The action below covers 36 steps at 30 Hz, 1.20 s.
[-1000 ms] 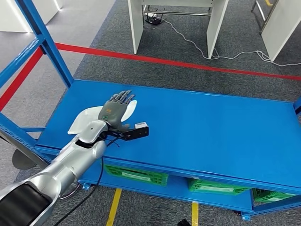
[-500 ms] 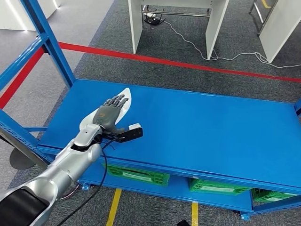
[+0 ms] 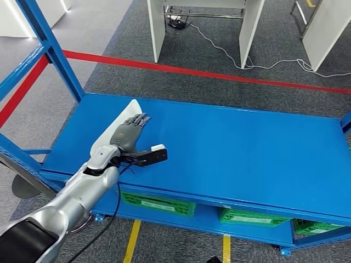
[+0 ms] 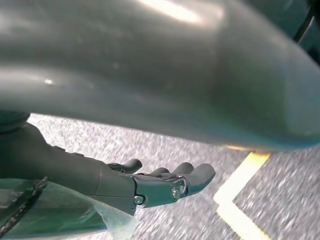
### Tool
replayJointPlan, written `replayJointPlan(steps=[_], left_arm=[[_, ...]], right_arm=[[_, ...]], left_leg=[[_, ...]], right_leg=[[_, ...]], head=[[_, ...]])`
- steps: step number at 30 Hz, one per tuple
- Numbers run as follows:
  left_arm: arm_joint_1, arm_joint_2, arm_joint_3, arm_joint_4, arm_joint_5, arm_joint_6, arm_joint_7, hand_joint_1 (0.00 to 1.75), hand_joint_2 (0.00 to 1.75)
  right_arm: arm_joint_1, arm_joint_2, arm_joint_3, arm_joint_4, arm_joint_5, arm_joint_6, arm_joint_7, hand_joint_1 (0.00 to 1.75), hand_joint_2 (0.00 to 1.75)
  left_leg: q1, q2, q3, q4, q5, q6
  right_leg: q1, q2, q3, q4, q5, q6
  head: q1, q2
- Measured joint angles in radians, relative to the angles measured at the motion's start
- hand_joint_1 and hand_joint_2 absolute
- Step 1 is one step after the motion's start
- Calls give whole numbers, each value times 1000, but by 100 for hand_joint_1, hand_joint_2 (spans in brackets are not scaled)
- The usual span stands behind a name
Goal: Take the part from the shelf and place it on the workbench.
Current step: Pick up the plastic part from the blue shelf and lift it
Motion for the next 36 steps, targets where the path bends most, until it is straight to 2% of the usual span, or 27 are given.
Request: replayJointPlan(steps=[2, 4, 5, 6, 7, 9, 10, 11, 13, 14, 16, 17, 19, 20, 21, 22, 24, 25, 26, 27, 29, 31, 32, 35, 36], left_arm=[[0, 0, 6, -1, -9, -5, 16, 0, 175], [7, 0, 10, -5, -22, -12, 44, 0, 175], [14, 0, 11, -10, -27, -18, 59, 0, 175], [22, 0, 13, -17, -30, -27, 73, 0, 175], [31, 0, 17, -27, -32, -39, 86, 2, 175], [44, -1, 28, -48, -33, -65, 105, 5, 175], [48, -2, 35, -56, -32, -73, 112, 26, 175], [51, -3, 42, -61, -31, -77, 116, 63, 175], [59, -5, 53, -68, -29, -77, 120, 146, 175], [64, -6, 59, -71, -27, -74, 122, 169, 175], [69, -9, 72, -77, -25, -64, 130, 175, 175], [71, -11, 79, -79, -24, -58, 133, 175, 175], [81, -16, 93, -81, -21, -50, 137, 175, 175], [89, -19, 99, -81, -20, -48, 138, 175, 175], [98, -21, 103, -82, -20, -45, 141, 175, 175], [107, -24, 107, -82, -20, -41, 145, 175, 175], [117, -29, 115, -87, -25, -22, 158, 175, 175], [120, -32, 120, -90, -30, -9, 166, 175, 175], [121, -34, 125, -93, -36, 4, 174, 175, 175], [121, -35, 129, -96, -43, 16, 180, 175, 175], [124, -37, 134, -100, -54, 29, 190, 175, 175], [125, -38, 138, -103, -58, 33, 194, 175, 175], [126, -39, 141, -104, -58, 34, 195, 175, 175], [136, -39, 150, -105, -54, 39, 189, 175, 175], [139, -39, 153, -105, -52, 42, 184, 175, 175]], right_arm=[[0, 0, -4, 0, -6, -3, 1, 0, 0], [1, 0, -7, 0, -13, -7, 0, 0, 0], [3, 0, -9, 0, -17, -9, 0, 0, 0], [5, 0, -11, 0, -21, -11, -1, 0, 0], [7, 0, -13, 0, -23, -12, -2, 0, 0], [9, 0, -15, 0, -27, -13, -4, 0, 0], [9, 0, -15, 0, -27, -13, -4, 0, 0], [9, 0, -16, 0, -28, -13, -4, 0, 0], [9, 0, -20, 0, -28, -14, -4, 0, 0], [9, 0, -22, 0, -29, -14, -4, 0, 0], [10, 0, -26, 0, -33, -18, -4, 0, 0], [9, 0, -28, 0, -35, -20, -4, 0, 0], [10, 0, -33, 0, -38, -22, -4, 0, 0], [11, 0, -35, 0, -39, -23, -4, 0, 0], [11, 0, -37, 0, -41, -23, -4, 0, 0], [12, 0, -38, 0, -42, -24, -4, 0, 0], [11, 0, -40, 0, -44, -25, -4, 0, 0], [10, 0, -40, 0, -44, -26, -4, 0, 0], [9, 0, -40, 0, -45, -26, -4, 0, 0], [9, 1, -40, 0, -45, -26, -4, 0, 0], [10, 1, -42, 0, -45, -26, -3, 0, 0], [10, 1, -45, 0, -45, -26, -2, 0, 0], [9, 1, -46, 0, -45, -25, -2, 0, 0], [9, 1, -48, 0, -45, -24, 0, 0, 0], [10, 1, -50, 0, -44, -24, 1, 0, 0]], left_leg=[[3, 0, -31, 73, -45, -11], [6, 0, -90, 206, -106, -18], [7, 0, -114, 257, -121, -20], [7, 0, -122, 275, -118, -19], [7, 0, -113, 254, -95, -17], [6, 0, -54, 124, -24, -9], [4, 0, -24, 59, 0, -5], [2, 0, -4, 14, 12, -1], [-2, -1, 6, -13, 10, 4], [-1, -1, 7, -17, 12, 9], [2, 0, 11, -27, 18, 19], [4, 0, 12, -31, 20, 24], [3, 1, 12, -32, 20, 28], [2, 1, 12, -31, 20, 28], [2, 2, 12, -30, 20, 28], [2, 1, 12, -29, 19, 28], [4, 1, 12, -25, 16, 24], [2, 0, 10, -20, 14, 21], [1, -1, 8, -16, 12, 17], [-1, -1, 7, -13, 11, 13], [-2, -2, 6, -13, 12, 6], [1, -1, 0, 8, -6, -3], [2, -1, -14, 43, -29, -8], [6, -1, -95, 235, -120, -18], [7, -1, -112, 274, -128, -18]], right_leg=[[-3, 0, 2, -3, 2, -10], [-2, 0, 3, -3, 1, -14], [-2, 0, 3, -3, 1, -14], [-2, 1, 4, -3, 0, -14], [-2, 1, 5, -3, 0, -14], [-1, 3, 9, -3, -2, -13], [0, 4, 9, -2, -2, -11], [1, 4, 7, -2, -2, -7], [2, 4, 4, -3, -1, 2], [0, 4, 2, -4, -1, 8], [-1, 3, -12, 20, -21, 17], [-2, 3, -32, 62, -46, 21], [-2, 3, -95, 194, -108, 26], [-3, 2, -124, 252, -127, 29], [-3, 2, -138, 280, -128, 31], [-3, 1, -132, 266, -110, 32], [-4, -2, -71, 140, -43, 33], [-4, -3, -34, 72, -20, 31], [-4, -3, -9, 25, -9, 28], [-3, -3, 4, 4, -8, 24], [-1, -1, 8, 1, -8, 11], [-3, -2, 10, -2, -5, -2], [-4, -2, 11, -3, -3, -7], [-3, -3, 11, -3, -3, -14], [-3, -3, 11, -3, -3, -14]], head=[[-3, 0], [-5, 0], [-4, 0], [-5, 0], [-5, 0], [-4, 0], [-4, 0], [-4, 0], [-4, 0], [-3, 0], [-2, 0], [-2, 0], [-1, 0], [-1, 0], [-1, 0], [-1, 0], [0, 0], [0, 0], [0, 0], [0, 0], [0, 0], [-1, 0], [-2, 0], [-4, 0], [-5, 0]])
